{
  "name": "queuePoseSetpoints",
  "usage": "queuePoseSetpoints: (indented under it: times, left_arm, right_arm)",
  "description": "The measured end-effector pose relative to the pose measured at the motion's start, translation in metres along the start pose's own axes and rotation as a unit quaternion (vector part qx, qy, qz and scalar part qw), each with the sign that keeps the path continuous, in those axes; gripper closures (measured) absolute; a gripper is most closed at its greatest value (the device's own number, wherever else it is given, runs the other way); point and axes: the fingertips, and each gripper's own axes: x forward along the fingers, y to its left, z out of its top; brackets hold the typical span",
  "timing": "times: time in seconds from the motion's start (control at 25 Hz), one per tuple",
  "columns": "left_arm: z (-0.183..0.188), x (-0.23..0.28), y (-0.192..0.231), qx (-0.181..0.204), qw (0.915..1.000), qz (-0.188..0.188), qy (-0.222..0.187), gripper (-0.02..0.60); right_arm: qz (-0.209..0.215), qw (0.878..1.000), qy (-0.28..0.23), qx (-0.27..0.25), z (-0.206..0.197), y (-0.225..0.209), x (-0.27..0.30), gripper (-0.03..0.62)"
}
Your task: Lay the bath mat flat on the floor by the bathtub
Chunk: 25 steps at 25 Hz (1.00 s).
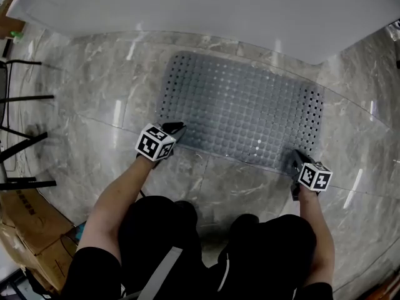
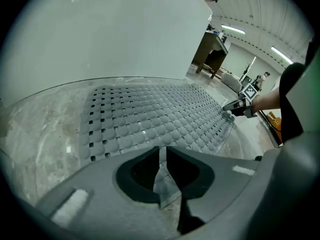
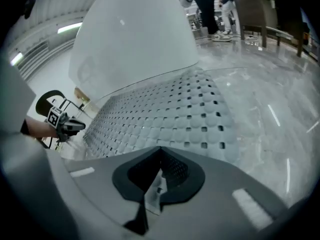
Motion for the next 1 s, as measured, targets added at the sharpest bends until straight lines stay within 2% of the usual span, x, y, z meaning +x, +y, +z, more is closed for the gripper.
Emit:
queuePoseSetpoints:
  times: [0.08, 0.2, 0.4, 0.52, 0.72, 0.84, 0.92, 1.0]
  left_arm:
    - [-0.002, 0.000, -0.002, 0.007, 1.0000, -0.001, 0.000, 0.551]
    - [0.001, 0.001, 0.000, 0.009, 0.9999, 0.002, -0.009, 0.569]
    - [-0.001, 0.005, 0.010, -0.022, 0.9997, -0.006, -0.008, 0.569]
    - [-0.003, 0.010, 0.022, 0.003, 0.9996, 0.027, -0.002, 0.569]
    - [-0.011, 0.019, 0.027, 0.029, 0.9977, 0.059, 0.016, 0.569]
    - [0.012, 0.005, 0.023, 0.032, 0.9963, 0.078, -0.017, 0.575]
    - [0.045, -0.017, 0.011, 0.010, 0.9955, 0.070, -0.063, 0.575]
    - [0.085, -0.052, -0.005, -0.014, 0.9913, 0.061, -0.116, 0.575]
  right_arm:
    - [0.013, 0.999, 0.025, -0.024, -0.003, 0.014, 0.014, 0.594]
    - [0.004, 0.997, 0.054, -0.050, -0.010, 0.020, 0.031, 0.594]
    - [0.002, 0.996, 0.041, -0.075, -0.013, 0.022, 0.038, 0.595]
    - [0.009, 0.996, 0.045, -0.074, -0.013, 0.022, 0.035, 0.595]
    - [0.029, 0.997, 0.035, -0.067, -0.003, 0.029, 0.021, 0.594]
    - [0.039, 0.997, -0.017, -0.056, 0.033, 0.038, -0.002, 0.594]
    - [0.044, 0.996, -0.057, -0.056, 0.067, 0.050, -0.026, 0.594]
    - [0.052, 0.992, -0.091, -0.065, 0.101, 0.072, -0.057, 0.595]
